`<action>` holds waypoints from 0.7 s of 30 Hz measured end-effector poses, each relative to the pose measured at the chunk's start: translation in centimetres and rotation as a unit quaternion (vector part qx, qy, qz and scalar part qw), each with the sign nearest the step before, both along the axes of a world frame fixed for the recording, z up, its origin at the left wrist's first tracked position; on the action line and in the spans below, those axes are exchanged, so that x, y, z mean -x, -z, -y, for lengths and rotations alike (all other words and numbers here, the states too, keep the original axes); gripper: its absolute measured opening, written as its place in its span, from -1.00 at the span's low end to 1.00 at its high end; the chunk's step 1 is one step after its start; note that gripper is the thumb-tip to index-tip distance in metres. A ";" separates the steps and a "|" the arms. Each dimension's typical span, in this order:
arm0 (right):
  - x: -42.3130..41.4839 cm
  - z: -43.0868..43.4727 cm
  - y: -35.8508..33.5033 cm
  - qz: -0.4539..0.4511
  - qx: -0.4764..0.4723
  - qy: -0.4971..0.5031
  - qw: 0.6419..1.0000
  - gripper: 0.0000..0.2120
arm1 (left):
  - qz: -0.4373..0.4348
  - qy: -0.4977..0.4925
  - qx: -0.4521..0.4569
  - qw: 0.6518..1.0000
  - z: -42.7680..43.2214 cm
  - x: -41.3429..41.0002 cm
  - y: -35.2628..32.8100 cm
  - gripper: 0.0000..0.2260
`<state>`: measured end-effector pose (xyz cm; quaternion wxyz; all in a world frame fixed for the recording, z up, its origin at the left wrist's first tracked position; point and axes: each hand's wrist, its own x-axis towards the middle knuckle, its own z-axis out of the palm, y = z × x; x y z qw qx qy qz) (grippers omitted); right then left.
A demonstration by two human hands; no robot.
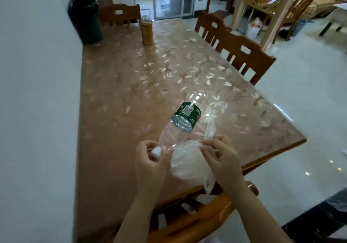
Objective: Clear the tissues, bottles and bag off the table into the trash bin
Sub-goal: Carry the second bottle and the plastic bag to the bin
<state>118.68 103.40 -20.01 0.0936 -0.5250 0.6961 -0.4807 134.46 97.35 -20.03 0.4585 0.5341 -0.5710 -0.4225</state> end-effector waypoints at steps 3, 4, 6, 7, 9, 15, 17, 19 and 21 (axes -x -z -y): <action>2.5 -2.2 -0.6 0.023 0.032 0.043 0.998 -0.87 | 0.001 0.051 -0.004 0.999 -1.1 3.5 -0.4 -0.86; 3.6 -2.9 -0.7 0.029 0.038 0.058 0.997 -0.87 | 0.001 0.069 -0.005 0.998 -1.4 4.8 -0.5 -0.86; 6.0 -4.2 -0.5 0.043 0.036 0.091 0.994 -0.92 | 0.001 0.100 -0.009 0.995 -2.0 7.7 -0.8 -0.86; 7.4 -4.9 -0.4 0.047 0.034 0.107 0.993 -0.93 | 0.004 0.115 -0.007 0.993 -2.3 9.3 -0.9 -0.86; 10.6 -6.5 -0.4 0.046 0.036 0.133 0.989 -0.90 | 0.007 0.140 0.002 0.990 -3.0 12.9 -1.0 -0.85; 22.4 -12.2 -0.7 0.051 0.047 0.214 0.974 -0.88 | 0.003 0.195 0.001 0.981 -6.9 25.9 -1.5 -0.83; 26.7 -14.4 -0.8 0.053 0.050 0.248 0.966 -0.87 | 0.005 0.221 -0.002 0.975 -8.4 30.7 -1.6 -0.85; 30.7 -16.6 -1.0 0.054 0.052 0.276 0.958 -0.86 | 0.003 0.244 0.002 0.970 -9.9 35.2 -2.0 -0.84; 34.0 -18.4 -1.3 0.044 0.054 0.295 0.953 -0.85 | 0.005 0.258 0.009 0.966 -11.3 38.9 -1.9 -0.81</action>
